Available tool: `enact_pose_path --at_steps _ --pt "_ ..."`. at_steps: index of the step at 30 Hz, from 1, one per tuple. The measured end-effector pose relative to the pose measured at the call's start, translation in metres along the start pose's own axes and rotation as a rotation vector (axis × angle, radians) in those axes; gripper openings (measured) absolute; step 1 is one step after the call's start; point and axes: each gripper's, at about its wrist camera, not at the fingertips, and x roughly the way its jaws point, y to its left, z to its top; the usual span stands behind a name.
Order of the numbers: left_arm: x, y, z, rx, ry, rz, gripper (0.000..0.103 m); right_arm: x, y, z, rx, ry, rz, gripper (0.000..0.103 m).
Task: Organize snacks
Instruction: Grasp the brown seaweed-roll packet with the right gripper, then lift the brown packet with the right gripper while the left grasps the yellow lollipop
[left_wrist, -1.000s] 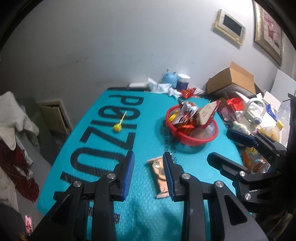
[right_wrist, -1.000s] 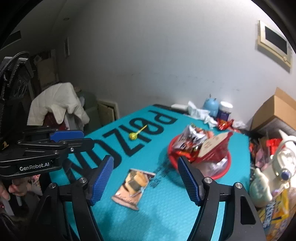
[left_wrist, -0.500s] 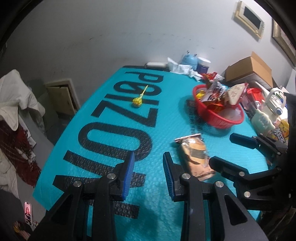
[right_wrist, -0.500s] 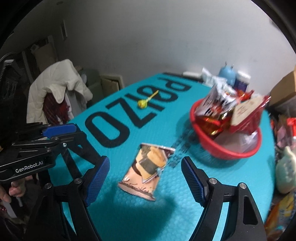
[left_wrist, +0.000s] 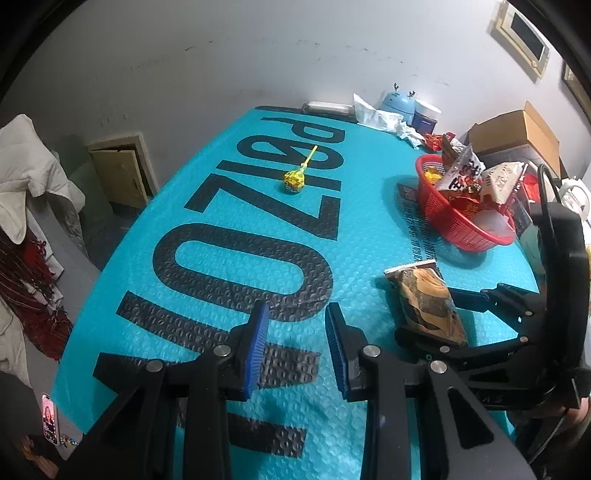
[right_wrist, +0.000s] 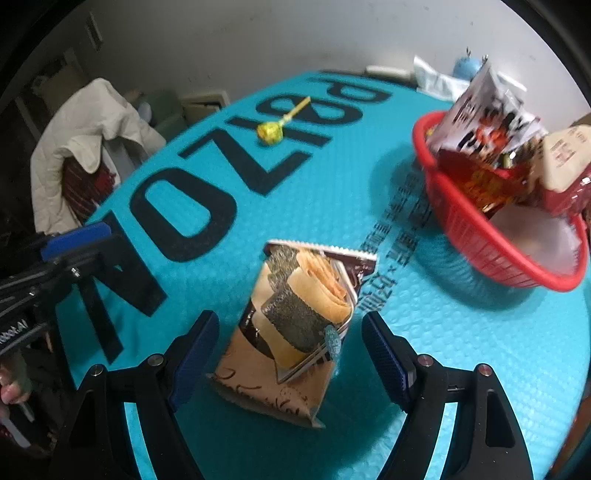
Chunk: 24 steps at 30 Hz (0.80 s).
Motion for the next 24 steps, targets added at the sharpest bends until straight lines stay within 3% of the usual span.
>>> enact_pose_path --at_steps 2,3,6,24 --pt "0.004 0.002 0.003 -0.001 0.004 0.003 0.031 0.001 0.002 0.001 -0.021 -0.008 -0.008 0.077" --pt "0.005 0.003 0.004 -0.002 0.005 0.004 0.031 0.001 0.003 0.002 -0.028 -0.014 -0.015 0.062" --pt "0.009 0.006 0.01 -0.002 0.005 0.004 0.031 0.003 0.004 0.007 -0.049 -0.025 -0.011 0.048" --pt "0.023 0.014 0.085 0.062 -0.035 0.001 0.031 -0.008 0.001 0.104 -0.079 -0.186 -0.033 0.046"
